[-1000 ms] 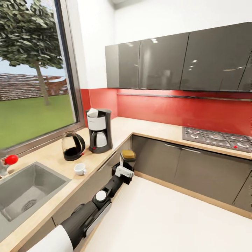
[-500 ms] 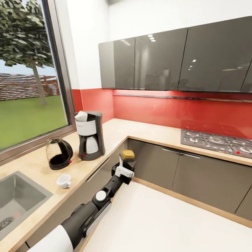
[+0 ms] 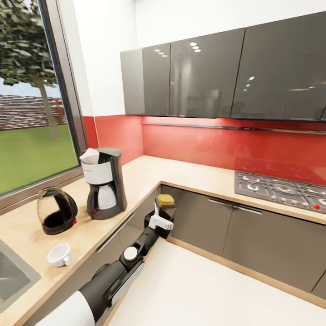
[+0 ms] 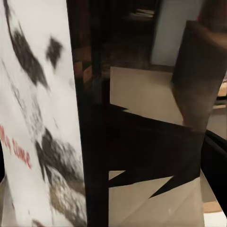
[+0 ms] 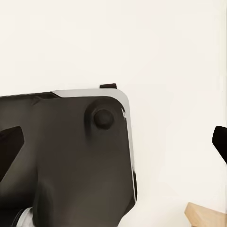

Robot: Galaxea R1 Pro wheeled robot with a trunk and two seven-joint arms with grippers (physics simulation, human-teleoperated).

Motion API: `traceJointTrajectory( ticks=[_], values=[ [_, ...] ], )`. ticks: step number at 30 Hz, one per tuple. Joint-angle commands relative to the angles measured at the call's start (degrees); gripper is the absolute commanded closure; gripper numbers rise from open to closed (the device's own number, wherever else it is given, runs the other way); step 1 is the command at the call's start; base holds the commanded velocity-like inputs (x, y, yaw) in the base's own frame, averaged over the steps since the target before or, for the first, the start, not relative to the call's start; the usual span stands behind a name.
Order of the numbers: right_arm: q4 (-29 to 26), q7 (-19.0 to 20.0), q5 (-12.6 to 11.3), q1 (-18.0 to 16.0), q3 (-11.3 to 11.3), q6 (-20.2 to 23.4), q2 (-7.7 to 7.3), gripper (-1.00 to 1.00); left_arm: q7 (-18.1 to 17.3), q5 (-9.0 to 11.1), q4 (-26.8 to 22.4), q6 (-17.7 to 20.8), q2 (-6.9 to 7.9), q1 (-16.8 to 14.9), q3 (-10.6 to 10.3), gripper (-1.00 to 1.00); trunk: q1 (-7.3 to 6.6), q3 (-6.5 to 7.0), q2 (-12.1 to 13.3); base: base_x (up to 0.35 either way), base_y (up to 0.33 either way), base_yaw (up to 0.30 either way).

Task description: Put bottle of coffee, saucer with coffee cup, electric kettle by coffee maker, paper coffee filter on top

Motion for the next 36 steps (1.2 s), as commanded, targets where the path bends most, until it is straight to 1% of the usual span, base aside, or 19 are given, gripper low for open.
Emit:
traceJointTrajectory(
  ticks=[1, 20, 36],
  values=[
    [0.1, 0.1, 0.0, 0.0, -0.3, -0.2, 0.01, -1.0, 0.4, 0.5, 0.0, -0.3, 0.03, -0.1, -0.3, 1.0, 0.05, -0.02, 0.0, 0.316, -0.13, 0.0],
    [0.1, 0.1, -0.1, 0.0, -0.1, -0.2, 0.08, -1.0, 0.4, 0.5, 0.3, -0.4, 0.02, -0.1, -0.3, 1.0, 0.05, -0.02, 0.0, 0.316, -0.137, 0.0],
    [0.1, 0.1, -0.1, 0.0, -0.1, -0.2, 0.1, -1.0, 0.4, 0.4, 0.4, -0.4, -0.07, -0.1, -0.3, 1.0, 0.05, -0.02, 0.0, 0.308, -0.187, 0.0]
  ],
)
